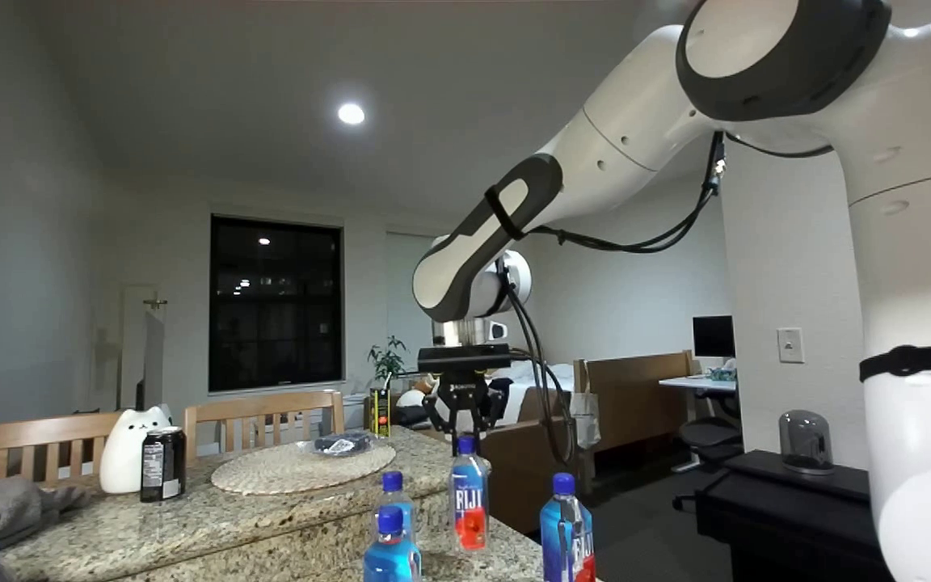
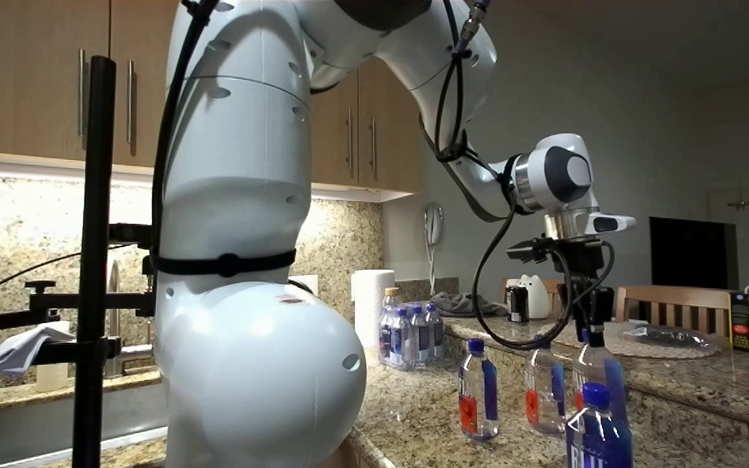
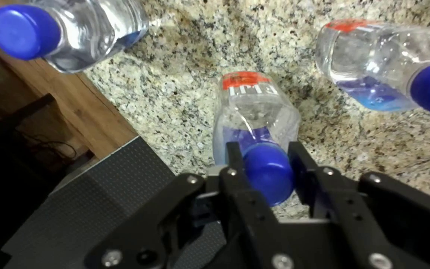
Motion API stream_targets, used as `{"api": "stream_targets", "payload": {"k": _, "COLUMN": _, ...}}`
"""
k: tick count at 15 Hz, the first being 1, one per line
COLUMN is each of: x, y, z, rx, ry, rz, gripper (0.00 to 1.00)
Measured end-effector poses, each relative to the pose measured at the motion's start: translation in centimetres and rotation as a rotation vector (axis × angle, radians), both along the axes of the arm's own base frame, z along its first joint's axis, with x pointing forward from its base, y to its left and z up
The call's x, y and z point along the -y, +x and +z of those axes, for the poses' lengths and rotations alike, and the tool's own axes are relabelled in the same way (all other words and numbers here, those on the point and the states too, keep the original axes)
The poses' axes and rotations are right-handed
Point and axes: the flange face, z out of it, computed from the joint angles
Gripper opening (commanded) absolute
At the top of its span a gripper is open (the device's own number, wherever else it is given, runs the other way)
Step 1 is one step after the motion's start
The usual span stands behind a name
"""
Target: Put the bottles in a straight line
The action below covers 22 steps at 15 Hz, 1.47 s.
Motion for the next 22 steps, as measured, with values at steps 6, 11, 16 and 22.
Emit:
{"api": "stream_targets", "payload": {"k": 6, "x": -1.2, "y": -1.1, "z": 1.4, "rx": -0.007, "ry": -0.021, "rz": 0.326, "gripper": 0.15}}
{"api": "stream_targets", "payload": {"k": 11, "x": -1.3, "y": -2.1, "z": 1.9, "rx": -0.013, "ry": -0.014, "rz": 0.439, "gripper": 0.35}}
{"api": "stream_targets", "payload": {"k": 16, "x": -1.3, "y": -2.0, "z": 1.5, "rx": -0.020, "ry": -0.013, "rz": 0.440, "gripper": 0.14}}
{"api": "stream_targets", "payload": {"k": 22, "x": -3.1, "y": -3.4, "z": -0.8, "rx": -0.063, "ry": 0.023, "rz": 0.459, "gripper": 0.14}}
